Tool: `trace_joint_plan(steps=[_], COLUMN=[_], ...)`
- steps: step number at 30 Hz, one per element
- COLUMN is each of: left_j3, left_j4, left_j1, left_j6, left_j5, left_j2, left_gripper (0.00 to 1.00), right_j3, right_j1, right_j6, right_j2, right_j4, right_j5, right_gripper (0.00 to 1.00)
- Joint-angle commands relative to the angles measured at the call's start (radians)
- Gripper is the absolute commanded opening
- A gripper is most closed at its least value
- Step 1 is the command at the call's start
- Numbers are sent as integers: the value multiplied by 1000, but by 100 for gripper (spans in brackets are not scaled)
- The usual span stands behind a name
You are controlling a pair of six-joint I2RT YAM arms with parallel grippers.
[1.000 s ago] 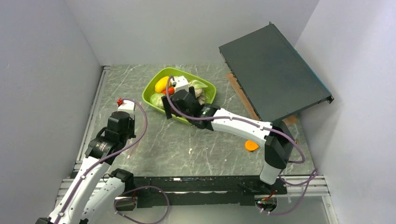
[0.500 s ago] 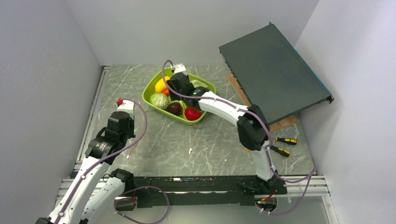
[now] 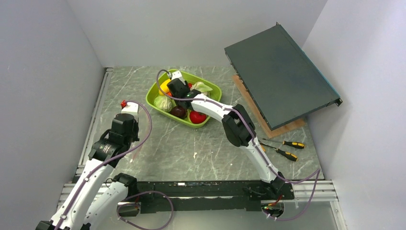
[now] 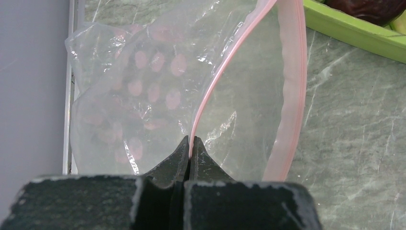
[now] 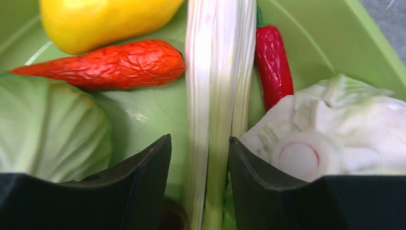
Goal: Place the food in the zip-top bag and seal the zipper
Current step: Pick up the fake vegetable from the bin.
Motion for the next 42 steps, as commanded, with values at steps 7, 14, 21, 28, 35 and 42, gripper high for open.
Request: trace_joint_plan(steps=[7,14,21,28,35,42], left_j3=[33,33,32,33,30,32], left_j4=[29,30,34,28,28,25], left_j1=[-3,-3,0,-2,-2,-2], left_j6=[0,-1,2,-2,-2,-3], left_j5=[-2,0,6,5,3,-3], left_j2=[-2,-2,-10,-5,-12,7], left_gripper=[0,0,0,0,0,0], right_j3=[107,138,155,154,111,-105], right_j1=[-20,-22,-14,-14,-13,-9], right_j6=[-56,-78,-82,-55,3,-23], right_j2=[129,202,245,245,192,-29], right_j4=[-36,-45,-72,-99,-81,143], right_j5=[40,92,172,134,146,136], right_gripper=[58,59,85,50,10,0])
